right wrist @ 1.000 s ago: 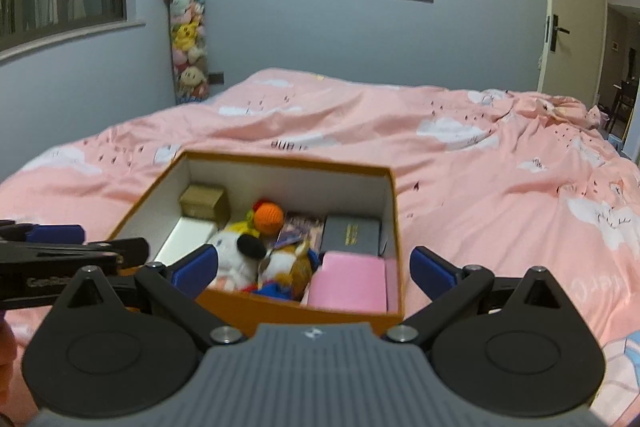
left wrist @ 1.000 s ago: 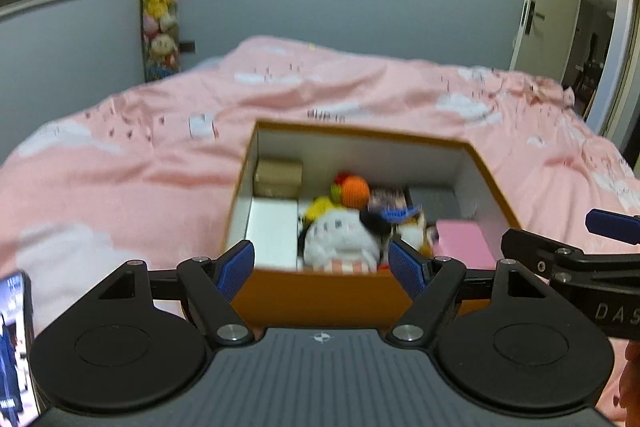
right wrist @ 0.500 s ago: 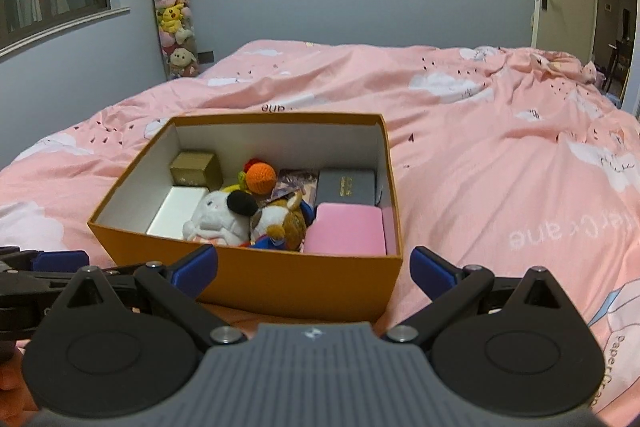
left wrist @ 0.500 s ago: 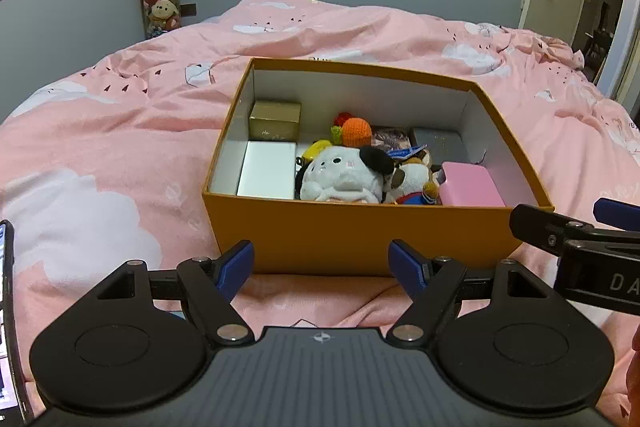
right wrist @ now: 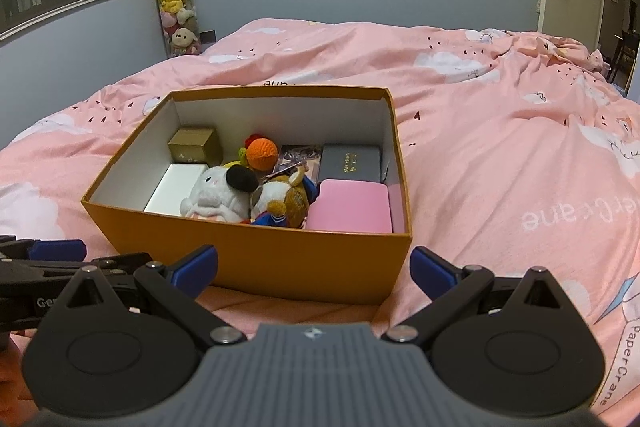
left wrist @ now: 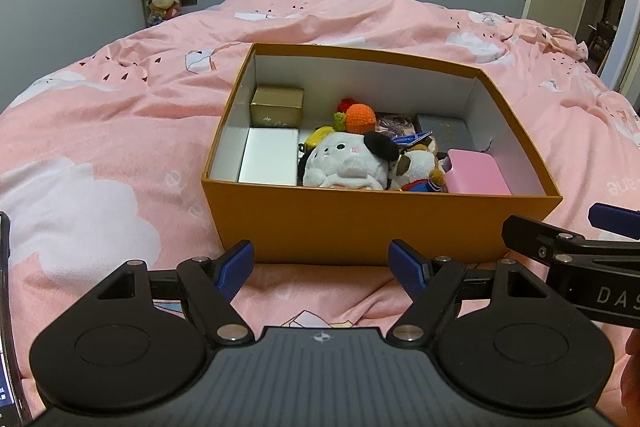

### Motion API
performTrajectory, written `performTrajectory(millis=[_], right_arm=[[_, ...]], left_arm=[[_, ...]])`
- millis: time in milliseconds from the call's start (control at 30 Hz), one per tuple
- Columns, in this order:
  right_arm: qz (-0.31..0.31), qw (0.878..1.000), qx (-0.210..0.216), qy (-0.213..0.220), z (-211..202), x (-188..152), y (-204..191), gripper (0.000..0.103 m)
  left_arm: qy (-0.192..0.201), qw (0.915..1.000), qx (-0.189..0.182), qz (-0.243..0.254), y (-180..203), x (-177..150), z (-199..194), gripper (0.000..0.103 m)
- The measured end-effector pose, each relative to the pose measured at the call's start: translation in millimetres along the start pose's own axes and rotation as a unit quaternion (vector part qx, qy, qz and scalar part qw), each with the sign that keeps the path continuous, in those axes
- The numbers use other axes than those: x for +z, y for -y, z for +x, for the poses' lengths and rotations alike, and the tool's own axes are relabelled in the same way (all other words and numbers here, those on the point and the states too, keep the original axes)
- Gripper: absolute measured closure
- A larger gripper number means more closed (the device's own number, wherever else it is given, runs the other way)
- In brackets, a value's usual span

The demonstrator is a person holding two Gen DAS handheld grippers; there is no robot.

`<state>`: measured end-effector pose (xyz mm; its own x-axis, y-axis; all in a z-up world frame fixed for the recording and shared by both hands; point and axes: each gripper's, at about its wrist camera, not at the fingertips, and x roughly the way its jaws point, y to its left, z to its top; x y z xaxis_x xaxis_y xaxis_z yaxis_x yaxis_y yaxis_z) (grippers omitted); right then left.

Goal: Organize objects

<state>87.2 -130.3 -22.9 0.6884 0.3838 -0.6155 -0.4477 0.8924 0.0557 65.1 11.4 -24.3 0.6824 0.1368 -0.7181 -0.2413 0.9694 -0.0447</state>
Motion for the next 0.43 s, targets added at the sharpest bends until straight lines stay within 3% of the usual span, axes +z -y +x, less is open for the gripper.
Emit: performTrajectory(millis=[433], right_arm=[[-0.001,1.0,0.002,-0.003,0.9,0.7,0.4,0.001]], left_arm=[[0.009,0.9999,0.004,0.014,3.8,0.6,-1.7,0.014]])
